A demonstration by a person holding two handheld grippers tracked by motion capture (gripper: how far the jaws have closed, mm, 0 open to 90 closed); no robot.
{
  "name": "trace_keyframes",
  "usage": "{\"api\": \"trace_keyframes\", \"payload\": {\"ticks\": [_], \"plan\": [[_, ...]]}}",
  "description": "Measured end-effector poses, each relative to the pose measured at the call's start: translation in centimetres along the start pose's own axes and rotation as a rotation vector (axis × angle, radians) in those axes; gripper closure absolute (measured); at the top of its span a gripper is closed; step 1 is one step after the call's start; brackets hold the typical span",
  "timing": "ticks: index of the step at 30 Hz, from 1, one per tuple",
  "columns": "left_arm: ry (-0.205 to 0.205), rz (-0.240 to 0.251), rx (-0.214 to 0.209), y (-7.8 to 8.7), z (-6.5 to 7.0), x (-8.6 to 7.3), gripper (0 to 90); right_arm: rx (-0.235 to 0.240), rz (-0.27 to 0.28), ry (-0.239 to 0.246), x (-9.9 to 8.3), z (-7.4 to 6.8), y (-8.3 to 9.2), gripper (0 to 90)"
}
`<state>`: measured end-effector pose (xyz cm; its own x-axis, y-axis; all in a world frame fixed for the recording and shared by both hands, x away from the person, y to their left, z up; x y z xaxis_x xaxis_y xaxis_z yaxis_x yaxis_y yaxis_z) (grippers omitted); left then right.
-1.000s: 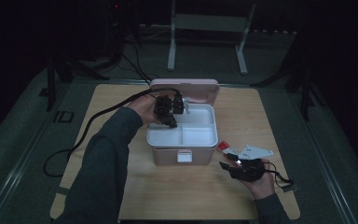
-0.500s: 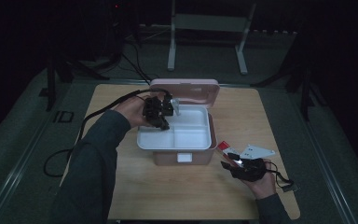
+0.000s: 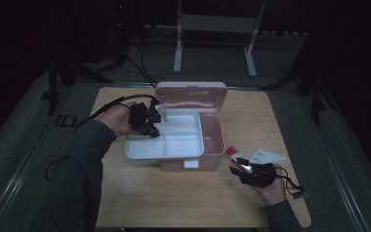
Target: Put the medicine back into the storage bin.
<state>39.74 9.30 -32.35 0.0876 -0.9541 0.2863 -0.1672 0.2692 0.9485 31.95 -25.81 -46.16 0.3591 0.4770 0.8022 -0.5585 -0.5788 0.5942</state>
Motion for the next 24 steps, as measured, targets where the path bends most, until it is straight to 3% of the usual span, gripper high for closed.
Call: {"api": "trace_keyframes", "payload": {"ticks": [9,18,24], "plan": [[0.043,0.006,0.033,1.6,-0.1,-2.4,89.1,-0.007,0.007,-0.001,0.1,0.2,0.3,52.7],[0.119,0.051,0.037,1.6,0.1,-5.9,89.1,-0.013,0.005,-0.005,0.0,0.5,0.4,52.8],[0.191,0.061,0.045,1.8,-0.2,-8.9,89.1,-0.024,0.004,-0.003,0.1,0.6,0.6,52.8]]}}
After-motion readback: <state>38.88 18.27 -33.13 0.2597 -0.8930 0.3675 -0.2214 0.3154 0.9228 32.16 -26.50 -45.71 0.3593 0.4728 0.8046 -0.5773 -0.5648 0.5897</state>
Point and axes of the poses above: each handheld gripper's, and its own axes: y roughly backward along the jaws, x roughly out of its top, z roughly to its right, the point moved 3 cm from there along -y, roughly forward along the jaws, and after that the axes turned 2 degrees about y, right-handed, at the moved point
